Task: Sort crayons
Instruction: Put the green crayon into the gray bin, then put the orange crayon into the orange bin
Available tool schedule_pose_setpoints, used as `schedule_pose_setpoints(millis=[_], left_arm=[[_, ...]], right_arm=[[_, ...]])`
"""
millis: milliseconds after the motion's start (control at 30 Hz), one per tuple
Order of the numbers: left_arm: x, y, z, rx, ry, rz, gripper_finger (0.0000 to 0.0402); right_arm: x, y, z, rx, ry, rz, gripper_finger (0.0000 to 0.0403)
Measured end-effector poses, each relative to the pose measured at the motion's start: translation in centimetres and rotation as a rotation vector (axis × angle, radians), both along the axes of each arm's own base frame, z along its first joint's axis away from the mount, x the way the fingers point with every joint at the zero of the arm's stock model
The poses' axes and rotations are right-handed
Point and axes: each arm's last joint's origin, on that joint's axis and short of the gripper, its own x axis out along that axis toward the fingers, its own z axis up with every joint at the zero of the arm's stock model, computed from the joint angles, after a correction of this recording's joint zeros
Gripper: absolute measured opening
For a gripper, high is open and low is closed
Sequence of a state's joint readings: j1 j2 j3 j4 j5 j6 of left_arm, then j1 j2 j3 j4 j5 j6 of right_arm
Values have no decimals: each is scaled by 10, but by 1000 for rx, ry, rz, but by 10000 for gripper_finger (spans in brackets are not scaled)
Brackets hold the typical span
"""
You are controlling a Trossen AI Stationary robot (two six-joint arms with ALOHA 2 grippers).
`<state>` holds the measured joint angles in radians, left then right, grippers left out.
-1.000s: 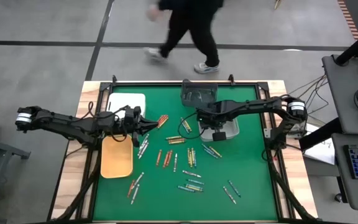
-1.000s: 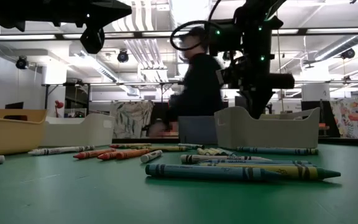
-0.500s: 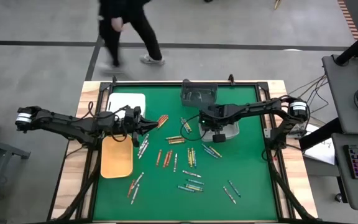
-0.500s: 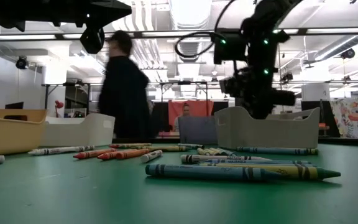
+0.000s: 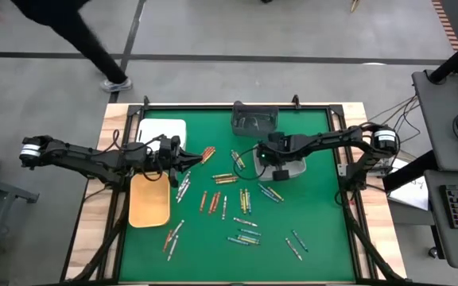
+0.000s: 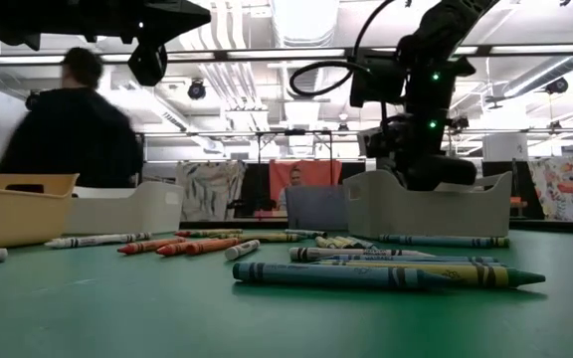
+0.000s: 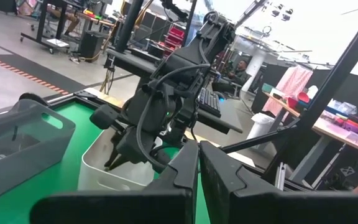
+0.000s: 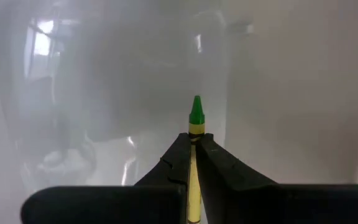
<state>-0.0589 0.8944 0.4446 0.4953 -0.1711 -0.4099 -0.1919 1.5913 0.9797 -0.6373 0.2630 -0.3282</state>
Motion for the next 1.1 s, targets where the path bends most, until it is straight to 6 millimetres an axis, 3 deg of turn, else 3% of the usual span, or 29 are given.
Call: schedule_pose_setpoints(millis=[600,933,1100], left_arm=[[0,0,0,1,-1,3,0],[0,1,0,8,0,7,0],[0,1,0,-7,-2,7,0]], right_arm=[[-1,-5,0,45,-34,-112,16],[-1,-7,1,-14,-27,-124,125],[4,-7,10,4,-47,-145,157]])
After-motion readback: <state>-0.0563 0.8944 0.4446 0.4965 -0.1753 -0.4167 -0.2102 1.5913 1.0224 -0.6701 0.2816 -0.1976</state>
